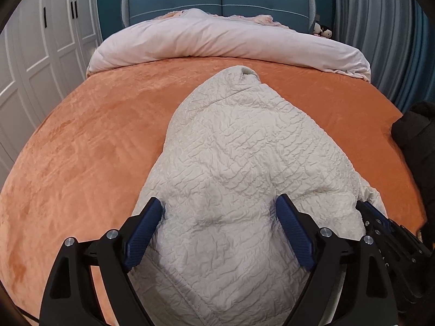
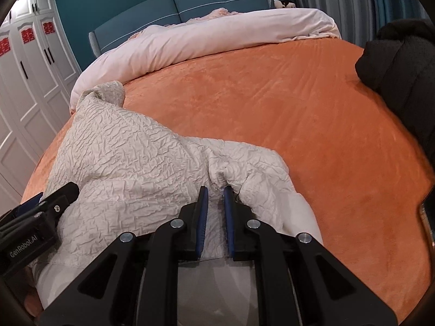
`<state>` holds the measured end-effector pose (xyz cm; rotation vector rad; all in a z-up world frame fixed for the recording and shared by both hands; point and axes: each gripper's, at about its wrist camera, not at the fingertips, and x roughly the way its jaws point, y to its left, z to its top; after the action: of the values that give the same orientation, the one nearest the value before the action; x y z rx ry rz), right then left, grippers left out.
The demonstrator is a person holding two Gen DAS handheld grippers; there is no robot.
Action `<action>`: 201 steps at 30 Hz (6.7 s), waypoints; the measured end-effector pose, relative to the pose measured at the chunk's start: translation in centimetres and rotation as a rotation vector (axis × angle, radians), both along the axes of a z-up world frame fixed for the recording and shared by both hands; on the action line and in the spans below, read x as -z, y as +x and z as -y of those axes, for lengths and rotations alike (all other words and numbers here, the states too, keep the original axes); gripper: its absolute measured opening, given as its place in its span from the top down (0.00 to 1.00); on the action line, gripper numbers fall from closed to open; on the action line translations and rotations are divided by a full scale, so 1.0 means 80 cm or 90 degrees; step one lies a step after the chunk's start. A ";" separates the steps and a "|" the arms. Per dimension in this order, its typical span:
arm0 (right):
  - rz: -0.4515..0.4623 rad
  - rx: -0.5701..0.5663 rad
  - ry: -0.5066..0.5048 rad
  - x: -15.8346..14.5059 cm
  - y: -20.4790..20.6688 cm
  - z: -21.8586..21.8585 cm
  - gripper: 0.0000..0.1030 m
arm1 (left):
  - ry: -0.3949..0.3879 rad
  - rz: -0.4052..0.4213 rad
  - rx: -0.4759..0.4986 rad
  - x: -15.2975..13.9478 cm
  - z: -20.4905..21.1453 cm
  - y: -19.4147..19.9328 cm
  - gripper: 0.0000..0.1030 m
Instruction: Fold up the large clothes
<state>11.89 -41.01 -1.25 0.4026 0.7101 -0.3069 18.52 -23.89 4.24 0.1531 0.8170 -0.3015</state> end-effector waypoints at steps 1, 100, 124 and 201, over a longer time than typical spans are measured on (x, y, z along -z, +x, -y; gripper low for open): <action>0.002 0.000 0.003 0.003 0.001 0.001 0.91 | 0.003 0.004 0.000 0.002 0.001 0.000 0.17; -0.007 -0.229 0.028 -0.103 0.160 -0.277 0.97 | -0.060 -0.040 -0.144 -0.005 -0.372 0.061 0.19; -0.014 -0.181 -0.080 -0.085 -0.013 -0.335 0.61 | -0.007 -0.016 -0.175 -0.042 -0.333 -0.075 0.15; -0.040 -0.098 -0.157 -0.036 -0.097 -0.385 0.17 | 0.039 0.029 -0.175 0.017 -0.317 -0.174 0.12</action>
<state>4.10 -10.22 1.66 0.1033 0.7505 -0.2589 4.61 1.44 2.87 0.1034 0.7924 -0.0146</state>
